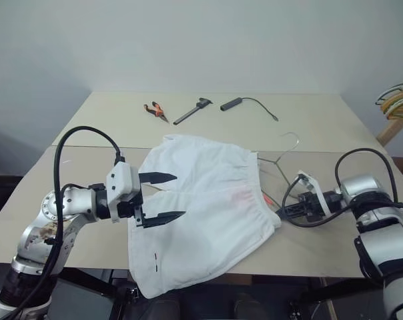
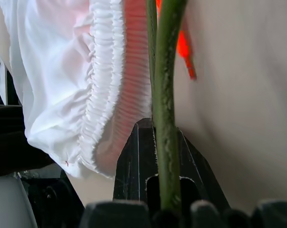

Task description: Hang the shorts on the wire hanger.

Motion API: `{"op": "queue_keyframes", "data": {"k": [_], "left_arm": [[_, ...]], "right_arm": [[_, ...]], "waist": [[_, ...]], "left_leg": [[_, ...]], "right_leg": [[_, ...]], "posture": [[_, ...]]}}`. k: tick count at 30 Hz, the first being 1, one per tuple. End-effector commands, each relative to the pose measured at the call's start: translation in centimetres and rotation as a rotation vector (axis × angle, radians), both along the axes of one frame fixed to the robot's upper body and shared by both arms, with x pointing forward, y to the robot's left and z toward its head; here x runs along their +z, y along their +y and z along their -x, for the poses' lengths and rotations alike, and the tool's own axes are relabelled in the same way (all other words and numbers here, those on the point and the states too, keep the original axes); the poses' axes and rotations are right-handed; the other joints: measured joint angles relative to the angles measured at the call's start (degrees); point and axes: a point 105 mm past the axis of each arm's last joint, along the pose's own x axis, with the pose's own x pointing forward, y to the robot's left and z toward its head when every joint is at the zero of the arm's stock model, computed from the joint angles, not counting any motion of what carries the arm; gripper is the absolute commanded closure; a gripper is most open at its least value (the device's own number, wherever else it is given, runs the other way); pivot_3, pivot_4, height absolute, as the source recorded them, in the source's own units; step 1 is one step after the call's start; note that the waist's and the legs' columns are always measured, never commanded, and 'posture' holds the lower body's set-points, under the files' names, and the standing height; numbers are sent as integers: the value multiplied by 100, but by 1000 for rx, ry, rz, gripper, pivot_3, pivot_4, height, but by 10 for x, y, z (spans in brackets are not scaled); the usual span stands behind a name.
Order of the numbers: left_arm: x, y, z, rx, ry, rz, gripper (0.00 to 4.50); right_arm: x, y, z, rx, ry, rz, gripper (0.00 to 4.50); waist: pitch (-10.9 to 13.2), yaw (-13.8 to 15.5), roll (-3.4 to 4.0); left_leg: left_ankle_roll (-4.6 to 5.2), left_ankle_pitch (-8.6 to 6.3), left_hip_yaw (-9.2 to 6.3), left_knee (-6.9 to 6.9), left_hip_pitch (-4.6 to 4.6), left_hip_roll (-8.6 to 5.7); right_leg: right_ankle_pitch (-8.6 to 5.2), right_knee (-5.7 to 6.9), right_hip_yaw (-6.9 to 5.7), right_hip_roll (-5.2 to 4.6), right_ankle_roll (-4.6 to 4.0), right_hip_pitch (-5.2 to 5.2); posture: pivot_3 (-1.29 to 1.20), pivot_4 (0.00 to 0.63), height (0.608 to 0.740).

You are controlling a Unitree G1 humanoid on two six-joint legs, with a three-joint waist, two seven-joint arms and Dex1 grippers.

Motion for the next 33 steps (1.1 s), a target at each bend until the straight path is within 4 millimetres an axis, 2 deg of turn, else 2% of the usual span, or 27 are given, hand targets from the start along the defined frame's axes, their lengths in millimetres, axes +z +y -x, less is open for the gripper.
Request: {"op": "queue_keyframes", "data": {"k": [1,4,9,12,15,18,22,24,28,33], "left_arm": [[10,0,1,-8,-47,-1,27],[10,0,0,-5,-49,-4,27],[12,4,-2,12,-56,-6,27],[15,8,-6,22,-64,-11,27],[21,13,-15,38,-86,-17,27],[25,16,-22,37,-103,-23,27],[45,29,-38,72,-184,-49,27],[55,36,-44,86,-214,-59,27],[90,59,-49,80,-292,-123,27],[115,67,-55,6,-344,-212,27]], "right_arm": [[11,7,-10,21,-56,-20,4500],[10,7,-13,15,-72,2,4500],[29,0,-35,-4,-263,82,4500],[50,6,-47,62,-434,150,4500],[80,20,-56,127,-641,210,4500],[99,33,-52,144,-710,160,4500],[122,58,-41,252,-900,224,4500],[125,67,-31,306,-950,249,4500],[129,88,-8,457,-1054,333,4500],[131,101,3,542,-1063,384,4500]], "waist": [[-1,3,1],[-1,9,1],[-1,9,1],[-1,-6,2],[-1,-21,2],[-1,-50,2],[-1,-79,1],[-1,-104,1],[-1,-139,1],[-1,-209,2]], "left_leg": [[0,0,-1,0,0,0],[-4,2,-1,0,0,-1],[-6,4,-1,-1,0,-1],[-6,4,0,-4,-1,0],[-6,4,-2,-5,-6,0],[-7,4,-2,-5,-10,0],[-7,4,-3,-5,-12,0],[-7,4,-4,-5,-16,1],[-7,4,-3,-5,-19,1],[-6,4,-2,-4,-20,1]], "right_leg": [[0,1,0,0,0,0],[0,2,0,-1,0,0],[0,2,0,-1,0,-1],[0,3,0,-1,0,-4],[0,4,1,-1,0,-12],[0,5,1,-1,0,-17],[0,2,-1,-1,0,-16],[0,3,-2,-1,0,-20],[-1,3,-2,-1,1,-25],[-1,7,-2,1,1,-27]], "posture": [[120,32,740],[120,36,740],[110,41,740],[83,40,740],[58,39,740],[46,38,740],[20,34,740],[14,36,740],[7,34,740],[-16,26,740]]}}
